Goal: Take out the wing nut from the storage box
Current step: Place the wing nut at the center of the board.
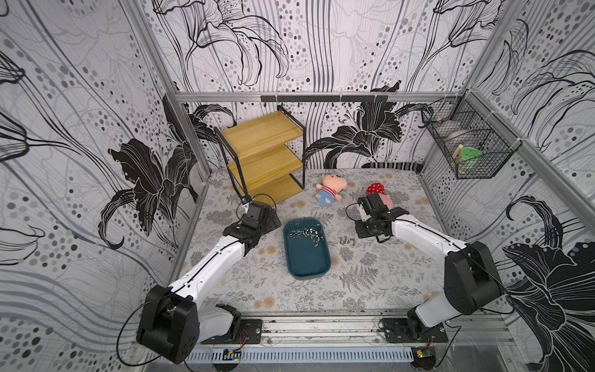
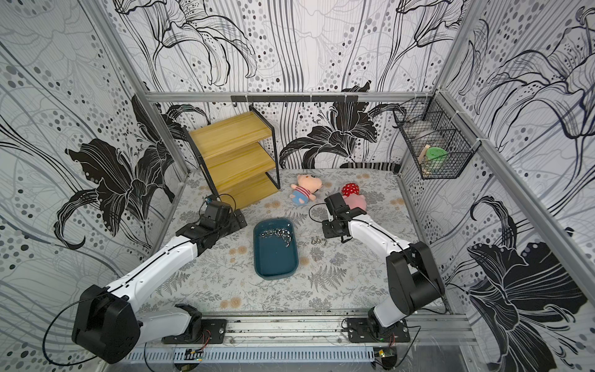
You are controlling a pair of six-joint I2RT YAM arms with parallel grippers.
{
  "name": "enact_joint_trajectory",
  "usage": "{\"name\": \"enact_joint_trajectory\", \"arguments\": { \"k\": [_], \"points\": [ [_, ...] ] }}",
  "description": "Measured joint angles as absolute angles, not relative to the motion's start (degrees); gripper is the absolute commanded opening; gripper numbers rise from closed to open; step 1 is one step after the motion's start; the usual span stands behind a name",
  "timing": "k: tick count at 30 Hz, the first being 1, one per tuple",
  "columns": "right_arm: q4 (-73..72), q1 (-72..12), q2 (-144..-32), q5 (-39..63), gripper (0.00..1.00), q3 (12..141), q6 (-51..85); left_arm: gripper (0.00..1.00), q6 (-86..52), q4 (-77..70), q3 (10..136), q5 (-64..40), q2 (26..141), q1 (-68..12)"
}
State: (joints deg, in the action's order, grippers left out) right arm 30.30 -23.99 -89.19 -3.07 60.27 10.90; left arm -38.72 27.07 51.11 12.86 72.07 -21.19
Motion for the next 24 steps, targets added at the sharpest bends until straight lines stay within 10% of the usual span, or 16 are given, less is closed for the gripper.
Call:
{"name": "enact_joint_trajectory", "arguments": {
  "k": [24],
  "points": [
    [26.83,-23.75,-97.25,-3.29,0.03,58.70,10.04,0.95,-38.72,27.59,53.58,13.04,72.51,-21.45]
  ]
}}
